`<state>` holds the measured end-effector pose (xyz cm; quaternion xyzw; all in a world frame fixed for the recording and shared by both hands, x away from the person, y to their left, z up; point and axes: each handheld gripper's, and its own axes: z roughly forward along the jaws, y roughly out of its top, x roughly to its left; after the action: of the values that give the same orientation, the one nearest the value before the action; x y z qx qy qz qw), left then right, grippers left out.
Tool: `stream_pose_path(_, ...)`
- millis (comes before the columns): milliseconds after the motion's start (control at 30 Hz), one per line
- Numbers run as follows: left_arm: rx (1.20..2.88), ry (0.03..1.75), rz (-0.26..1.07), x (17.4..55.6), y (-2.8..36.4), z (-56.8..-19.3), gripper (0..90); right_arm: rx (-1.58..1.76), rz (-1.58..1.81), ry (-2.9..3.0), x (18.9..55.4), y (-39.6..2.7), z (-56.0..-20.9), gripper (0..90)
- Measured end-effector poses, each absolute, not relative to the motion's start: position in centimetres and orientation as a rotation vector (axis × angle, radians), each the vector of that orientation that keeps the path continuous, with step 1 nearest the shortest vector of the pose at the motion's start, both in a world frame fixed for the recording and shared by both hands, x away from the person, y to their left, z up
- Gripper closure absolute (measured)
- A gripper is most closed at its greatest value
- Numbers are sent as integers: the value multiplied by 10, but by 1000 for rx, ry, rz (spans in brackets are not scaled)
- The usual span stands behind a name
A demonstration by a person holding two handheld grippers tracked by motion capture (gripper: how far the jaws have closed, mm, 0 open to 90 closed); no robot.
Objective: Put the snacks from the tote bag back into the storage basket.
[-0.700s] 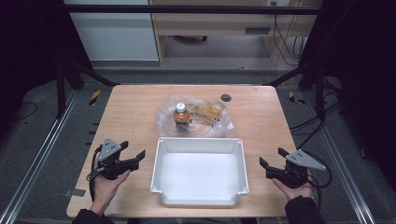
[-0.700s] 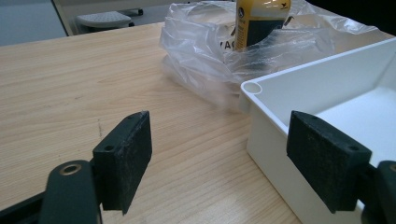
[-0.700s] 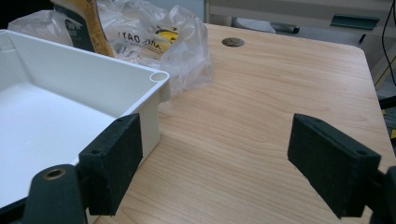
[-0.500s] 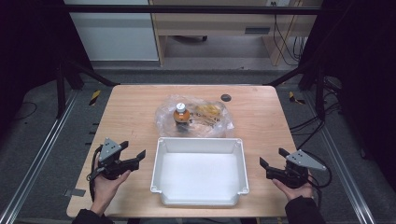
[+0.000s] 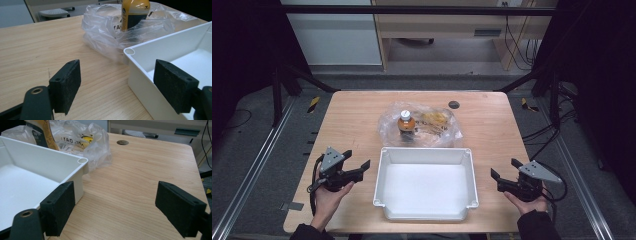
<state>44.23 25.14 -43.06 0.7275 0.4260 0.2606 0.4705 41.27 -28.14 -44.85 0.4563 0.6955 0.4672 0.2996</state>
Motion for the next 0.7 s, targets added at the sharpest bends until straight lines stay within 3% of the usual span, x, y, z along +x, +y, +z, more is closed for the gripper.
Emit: stream_pose_path(700,1782,1014,638,449,238,-421,223,1213,1230,1843,412,-282,-447,157)
